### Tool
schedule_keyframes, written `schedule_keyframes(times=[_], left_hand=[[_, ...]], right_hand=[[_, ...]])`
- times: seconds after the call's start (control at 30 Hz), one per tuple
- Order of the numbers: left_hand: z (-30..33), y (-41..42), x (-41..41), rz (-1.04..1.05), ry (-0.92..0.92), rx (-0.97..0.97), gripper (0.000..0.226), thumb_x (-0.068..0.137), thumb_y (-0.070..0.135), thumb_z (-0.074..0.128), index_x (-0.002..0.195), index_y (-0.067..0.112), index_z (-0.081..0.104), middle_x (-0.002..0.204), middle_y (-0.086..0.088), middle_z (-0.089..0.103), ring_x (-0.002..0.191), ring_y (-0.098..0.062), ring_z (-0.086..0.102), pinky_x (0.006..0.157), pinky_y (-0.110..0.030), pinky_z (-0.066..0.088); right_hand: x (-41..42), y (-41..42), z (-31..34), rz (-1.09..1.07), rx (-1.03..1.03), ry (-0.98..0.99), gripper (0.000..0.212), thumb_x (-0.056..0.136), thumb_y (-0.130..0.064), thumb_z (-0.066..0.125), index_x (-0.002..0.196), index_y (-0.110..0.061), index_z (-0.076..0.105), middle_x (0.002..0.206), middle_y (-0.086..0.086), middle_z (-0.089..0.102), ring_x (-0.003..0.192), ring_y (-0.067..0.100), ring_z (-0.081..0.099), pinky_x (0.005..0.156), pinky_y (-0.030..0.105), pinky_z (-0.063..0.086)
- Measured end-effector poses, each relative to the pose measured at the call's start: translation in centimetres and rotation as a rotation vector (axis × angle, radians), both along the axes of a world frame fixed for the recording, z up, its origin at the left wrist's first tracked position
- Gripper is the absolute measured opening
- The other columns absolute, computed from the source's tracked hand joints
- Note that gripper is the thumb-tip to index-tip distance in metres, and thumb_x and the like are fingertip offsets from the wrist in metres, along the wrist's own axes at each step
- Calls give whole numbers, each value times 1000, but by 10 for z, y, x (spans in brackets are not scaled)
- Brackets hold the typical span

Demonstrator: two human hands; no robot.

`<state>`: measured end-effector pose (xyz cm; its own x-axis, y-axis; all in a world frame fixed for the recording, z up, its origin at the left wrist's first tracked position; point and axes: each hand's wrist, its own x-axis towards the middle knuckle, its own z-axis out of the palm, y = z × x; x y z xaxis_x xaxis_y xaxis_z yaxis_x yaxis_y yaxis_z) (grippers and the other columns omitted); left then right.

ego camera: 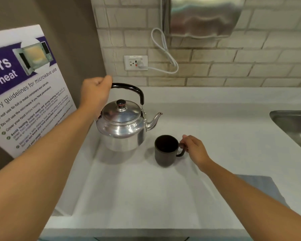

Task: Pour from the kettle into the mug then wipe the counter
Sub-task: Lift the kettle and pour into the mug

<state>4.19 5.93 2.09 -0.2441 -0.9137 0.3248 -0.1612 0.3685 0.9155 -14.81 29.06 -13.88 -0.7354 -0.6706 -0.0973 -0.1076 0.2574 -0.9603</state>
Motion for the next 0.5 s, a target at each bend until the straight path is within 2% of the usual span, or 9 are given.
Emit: schedule_keyframes(times=[0.1,0.17,0.27,0.37,0.5], left_hand=[[-8,9,4,-13,-44,-13,35,67,40,52,44,21,33,44,6,21,54,-20,26,55,-31,25],[-13,13,6,-26,-65,-15,36,68,38,52,45,20,31,42,8,20,53,-20,26,51,-30,21],[-16,18,9,-42,-115,-33,39,70,36,52,41,20,31,38,11,19,47,-17,27,45,-25,21],[-16,26,7,-73,-138,-79,45,74,31,52,35,20,32,34,11,18,37,-7,21,37,-19,20],[-10,36,0,-130,-151,-132,46,75,24,54,37,19,30,32,11,19,33,-8,20,36,-17,21]], right_hand=[[8,-2,-6,17,19,-18,42,95,-36,40,67,-9,54,69,7,57,71,21,53,81,44,47],[11,-3,-8,11,28,10,40,96,-34,37,66,-10,50,65,5,54,65,18,50,71,34,42],[14,-6,-8,7,20,47,34,96,-25,33,68,-9,44,64,4,50,61,16,46,61,27,39],[14,-8,-6,21,11,82,28,95,-18,31,68,-11,39,65,4,42,59,15,42,56,25,36],[12,-8,-4,37,40,109,32,97,-22,30,67,-11,36,64,3,41,61,17,43,58,28,36]])
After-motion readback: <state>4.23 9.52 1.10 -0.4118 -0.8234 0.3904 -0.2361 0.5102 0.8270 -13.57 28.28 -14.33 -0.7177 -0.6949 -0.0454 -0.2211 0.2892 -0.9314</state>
